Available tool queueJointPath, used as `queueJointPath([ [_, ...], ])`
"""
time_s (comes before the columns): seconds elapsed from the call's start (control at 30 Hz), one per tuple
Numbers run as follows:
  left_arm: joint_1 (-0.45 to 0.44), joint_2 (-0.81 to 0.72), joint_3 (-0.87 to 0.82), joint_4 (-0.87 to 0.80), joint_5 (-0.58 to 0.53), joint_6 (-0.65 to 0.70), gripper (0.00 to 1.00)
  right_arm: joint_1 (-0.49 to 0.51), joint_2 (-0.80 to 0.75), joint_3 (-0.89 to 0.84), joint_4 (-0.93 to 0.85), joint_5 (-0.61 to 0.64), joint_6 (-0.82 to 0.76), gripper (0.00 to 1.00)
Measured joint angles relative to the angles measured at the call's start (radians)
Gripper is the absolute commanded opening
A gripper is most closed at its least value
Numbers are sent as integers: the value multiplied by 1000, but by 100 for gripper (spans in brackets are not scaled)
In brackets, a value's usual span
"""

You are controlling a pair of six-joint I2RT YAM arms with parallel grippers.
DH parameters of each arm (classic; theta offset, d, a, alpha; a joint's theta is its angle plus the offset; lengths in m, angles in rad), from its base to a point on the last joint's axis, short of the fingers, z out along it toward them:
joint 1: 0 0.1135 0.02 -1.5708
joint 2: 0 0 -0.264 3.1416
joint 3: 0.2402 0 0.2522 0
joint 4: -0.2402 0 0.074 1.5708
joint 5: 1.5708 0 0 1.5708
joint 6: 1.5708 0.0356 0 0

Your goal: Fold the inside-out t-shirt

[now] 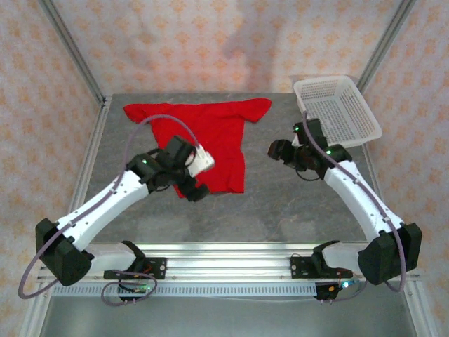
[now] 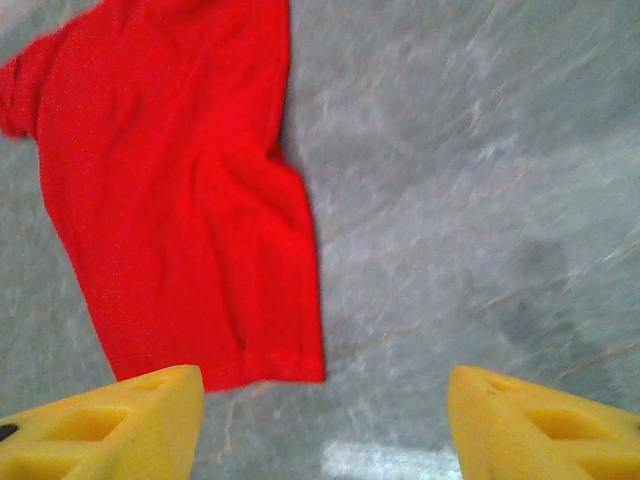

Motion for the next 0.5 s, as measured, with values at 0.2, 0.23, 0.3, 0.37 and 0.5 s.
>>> queueJointPath([
  [0.2,-55,27,-73,3,-84,56,100,160,122,-24,84,-47,130,64],
  [0.23,-55,27,-82,11,-89,63,100,188,160,-25,103,-53,146,64],
  [0.3,-55,27,-91,18,-101,83,100,236,238,-24,134,-56,171,64],
  [0.37,-55,27,-93,22,-107,98,100,275,322,-17,149,-55,182,64],
  [0.5,-55,14,-113,56,-98,126,100,312,517,84,140,-51,181,59],
])
